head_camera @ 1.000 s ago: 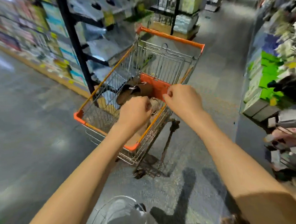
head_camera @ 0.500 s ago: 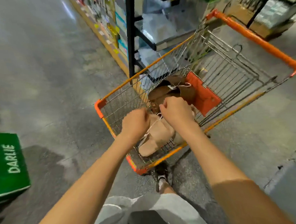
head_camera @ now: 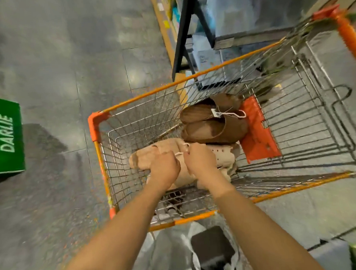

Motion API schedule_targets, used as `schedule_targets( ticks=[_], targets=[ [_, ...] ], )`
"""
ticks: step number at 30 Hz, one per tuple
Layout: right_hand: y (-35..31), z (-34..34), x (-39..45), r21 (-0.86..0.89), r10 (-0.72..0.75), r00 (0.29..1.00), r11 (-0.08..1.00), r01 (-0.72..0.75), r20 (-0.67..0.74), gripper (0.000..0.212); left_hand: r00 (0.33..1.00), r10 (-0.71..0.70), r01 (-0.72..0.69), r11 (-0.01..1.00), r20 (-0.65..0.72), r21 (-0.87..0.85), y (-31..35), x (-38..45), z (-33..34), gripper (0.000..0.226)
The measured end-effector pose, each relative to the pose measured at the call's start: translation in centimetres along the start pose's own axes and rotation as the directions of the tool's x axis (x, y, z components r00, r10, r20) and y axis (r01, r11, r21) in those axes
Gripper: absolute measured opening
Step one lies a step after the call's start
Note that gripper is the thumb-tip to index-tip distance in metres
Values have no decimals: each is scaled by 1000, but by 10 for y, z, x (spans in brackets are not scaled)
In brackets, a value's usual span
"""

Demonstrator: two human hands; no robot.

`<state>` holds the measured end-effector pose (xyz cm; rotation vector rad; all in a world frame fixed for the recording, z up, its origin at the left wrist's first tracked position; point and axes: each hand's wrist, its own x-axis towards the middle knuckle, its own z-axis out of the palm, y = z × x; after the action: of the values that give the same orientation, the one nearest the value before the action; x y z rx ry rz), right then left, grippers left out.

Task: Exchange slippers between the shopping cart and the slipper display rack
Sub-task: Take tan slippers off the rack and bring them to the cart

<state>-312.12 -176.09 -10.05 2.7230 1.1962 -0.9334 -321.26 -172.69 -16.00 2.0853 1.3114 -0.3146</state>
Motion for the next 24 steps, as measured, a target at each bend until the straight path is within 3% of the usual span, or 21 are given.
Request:
schedule_targets(
  ticks=[9,14,20,24],
  targets=[
    [34,19,40,31,76,991,996,-80,114,23,985,-114,109,993,133,46,18,40,21,31],
    [40,29,68,12,85,980,996,-89,182,6,973,-174,160,982,153,99,19,55,29,37],
    [38,62,113,57,76,972,994,-91,222,37,966,-237,228,969,107,90,8,82,51,44],
    [37,81,136,34,101,962,993,-114,254,37,958,-217,198,973,185,117,3,94,63,65]
  ],
)
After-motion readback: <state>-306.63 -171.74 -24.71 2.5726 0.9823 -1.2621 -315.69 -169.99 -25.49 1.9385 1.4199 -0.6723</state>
